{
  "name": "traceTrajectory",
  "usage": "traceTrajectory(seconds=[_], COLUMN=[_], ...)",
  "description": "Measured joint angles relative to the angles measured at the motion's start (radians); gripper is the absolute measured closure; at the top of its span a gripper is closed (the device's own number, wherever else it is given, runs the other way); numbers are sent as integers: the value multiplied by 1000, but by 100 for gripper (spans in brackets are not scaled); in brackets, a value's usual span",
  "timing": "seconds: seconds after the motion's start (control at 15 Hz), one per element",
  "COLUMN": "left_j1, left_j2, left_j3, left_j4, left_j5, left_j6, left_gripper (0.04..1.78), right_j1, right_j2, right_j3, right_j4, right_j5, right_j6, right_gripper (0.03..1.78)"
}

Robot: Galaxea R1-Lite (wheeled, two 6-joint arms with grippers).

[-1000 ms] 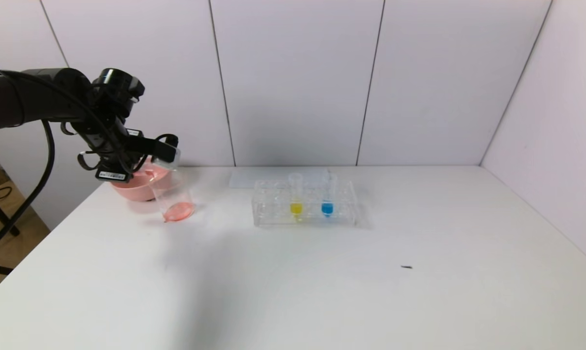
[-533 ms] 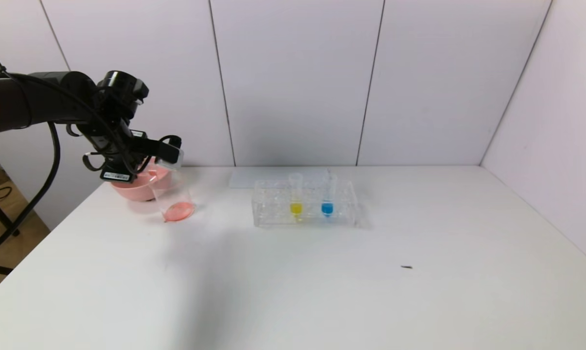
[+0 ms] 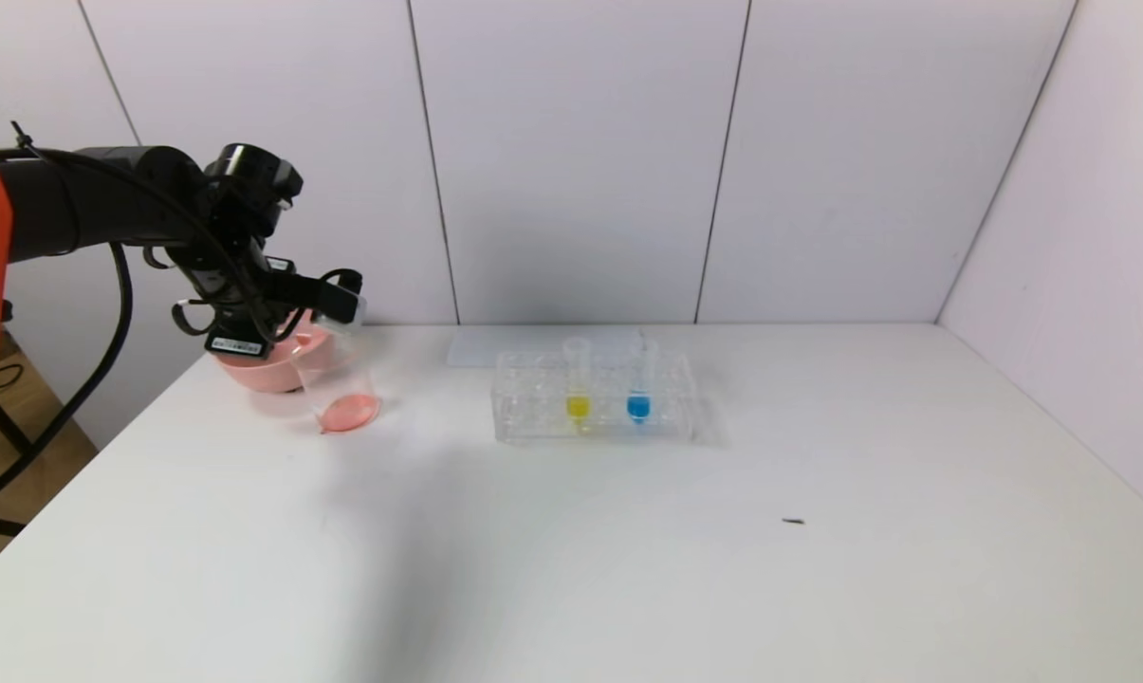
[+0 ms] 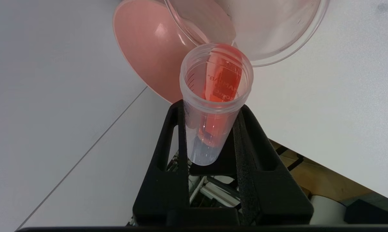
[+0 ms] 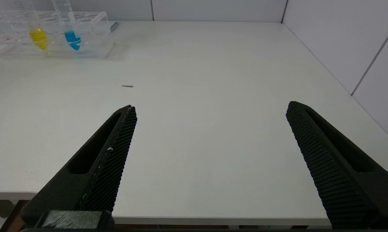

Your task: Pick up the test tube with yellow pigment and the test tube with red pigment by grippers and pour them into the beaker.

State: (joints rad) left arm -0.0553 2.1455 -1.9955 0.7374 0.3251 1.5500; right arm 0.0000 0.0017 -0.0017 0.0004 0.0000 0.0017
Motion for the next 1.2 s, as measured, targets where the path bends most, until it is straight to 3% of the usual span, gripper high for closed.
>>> traceTrajectory(seconds=[1.2], left_j1=[-33], left_j2=[3], left_j3=[0], left_j4=[-18], left_j5=[123], left_j6=[42], left_gripper=[138], right_j1=[0], right_j2=[0], right_j3=[0], right_j4=[0], right_j5=[0], right_j6=[0], right_gripper=[11])
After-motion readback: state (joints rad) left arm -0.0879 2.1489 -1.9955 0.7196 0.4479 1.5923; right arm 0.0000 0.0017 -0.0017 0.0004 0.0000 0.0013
